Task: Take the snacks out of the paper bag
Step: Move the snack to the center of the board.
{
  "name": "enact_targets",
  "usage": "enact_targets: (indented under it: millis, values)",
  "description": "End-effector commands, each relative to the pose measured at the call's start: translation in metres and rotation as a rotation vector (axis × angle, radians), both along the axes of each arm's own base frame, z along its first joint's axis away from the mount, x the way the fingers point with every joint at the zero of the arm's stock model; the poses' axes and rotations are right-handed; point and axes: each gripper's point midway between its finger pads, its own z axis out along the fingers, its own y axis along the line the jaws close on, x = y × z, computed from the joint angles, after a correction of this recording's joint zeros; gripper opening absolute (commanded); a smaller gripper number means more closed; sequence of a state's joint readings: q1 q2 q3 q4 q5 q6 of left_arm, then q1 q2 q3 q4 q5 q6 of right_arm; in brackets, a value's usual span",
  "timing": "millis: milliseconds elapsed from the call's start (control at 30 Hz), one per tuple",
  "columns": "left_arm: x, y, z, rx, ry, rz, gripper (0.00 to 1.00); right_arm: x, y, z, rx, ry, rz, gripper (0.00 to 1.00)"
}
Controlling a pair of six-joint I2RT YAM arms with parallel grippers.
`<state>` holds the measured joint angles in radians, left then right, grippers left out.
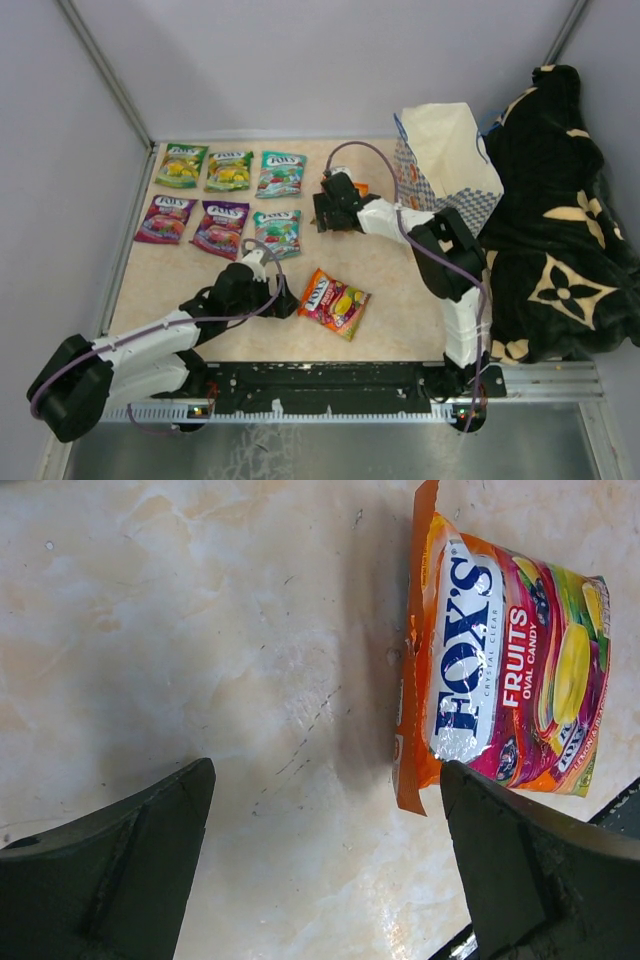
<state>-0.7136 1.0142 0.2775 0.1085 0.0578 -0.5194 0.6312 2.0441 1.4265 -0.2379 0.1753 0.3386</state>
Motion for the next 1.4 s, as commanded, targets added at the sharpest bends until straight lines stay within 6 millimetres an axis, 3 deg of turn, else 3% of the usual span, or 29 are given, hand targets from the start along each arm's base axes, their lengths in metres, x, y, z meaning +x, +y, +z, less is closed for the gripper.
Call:
enact_targets:
  millis: [0,233,467,733,1033,1100,1233,1367]
  values:
    - [0.002,-0.006,0.002,-0.019,-0.020,-0.017,1.00,0.015,0.002,-0.016,-0.138,0.039,0.174,0.77]
    - [0.004,-0.008,0.001,-0.014,-0.017,-0.022,1.00,0.054,0.002,-0.024,-0.170,0.038,0.253,0.79]
    - [0.005,-0.007,-0.001,-0.006,-0.016,-0.015,1.00,0.080,-0.024,-0.022,-0.172,0.039,0.222,0.80]
    - [0.006,-0.015,-0.006,0.000,0.009,-0.047,1.00,0.092,-0.023,-0.003,-0.153,0.001,0.196,0.83]
    - [0.009,-0.016,0.004,0.017,-0.026,-0.079,1.00,0.123,-0.029,0.051,-0.101,-0.073,0.118,0.88]
    - [0.010,-0.016,0.007,0.023,-0.037,-0.084,1.00,0.122,-0.029,0.071,-0.092,-0.096,0.121,0.97]
    - [0.014,-0.015,0.016,0.033,-0.065,-0.086,1.00,0.103,-0.033,0.121,-0.038,-0.166,0.137,0.99]
    - [0.025,-0.011,0.032,0.051,-0.099,-0.040,1.00,0.046,-0.033,0.149,0.056,-0.169,0.244,0.99]
